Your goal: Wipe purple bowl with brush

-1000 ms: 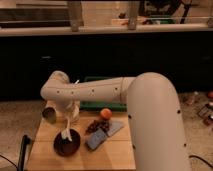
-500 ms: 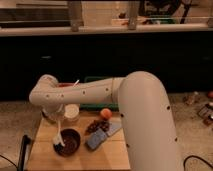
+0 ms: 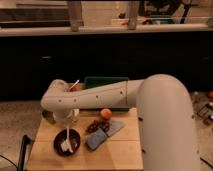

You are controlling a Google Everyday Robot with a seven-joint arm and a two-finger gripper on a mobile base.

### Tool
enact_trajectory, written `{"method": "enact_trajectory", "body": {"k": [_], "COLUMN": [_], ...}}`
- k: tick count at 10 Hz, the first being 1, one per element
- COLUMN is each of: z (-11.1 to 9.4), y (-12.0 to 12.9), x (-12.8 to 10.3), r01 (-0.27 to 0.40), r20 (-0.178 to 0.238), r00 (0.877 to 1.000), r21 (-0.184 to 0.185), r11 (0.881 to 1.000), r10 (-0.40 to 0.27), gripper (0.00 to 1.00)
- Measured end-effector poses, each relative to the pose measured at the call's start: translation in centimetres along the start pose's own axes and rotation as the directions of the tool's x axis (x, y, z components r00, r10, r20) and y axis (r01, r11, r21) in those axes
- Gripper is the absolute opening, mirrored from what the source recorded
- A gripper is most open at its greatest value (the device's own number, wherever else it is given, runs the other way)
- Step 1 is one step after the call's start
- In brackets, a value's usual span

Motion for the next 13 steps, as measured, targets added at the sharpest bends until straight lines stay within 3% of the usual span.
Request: {"method": "enact_trajectory", "body": {"k": [2,5,9,11,13], "z": [-0.3,-1.2,-1.8,-1.6,-1.7], "y": [3.7,4.5,0.4,-1.6,-1.7], "x": [0.9,2.9,4.7,4.3,3.3], "r01": [-0.073,-0.111,-0.079,-0.033,-0.012], "r20": [-0.017,-0.069,-0.103,-0.091,-0.083], "r00": [0.997,0.991,0.991,0.995,0.996], "r21": [0.001,0.013,0.038,0.046,0.051], "r11": [0.997,0.994,0.996,0.998,0.999], "r10": [0.073,0.112,0.083,0.037,0.016], "gripper": [0.0,0.0,0.0,0.0,0.0]}}
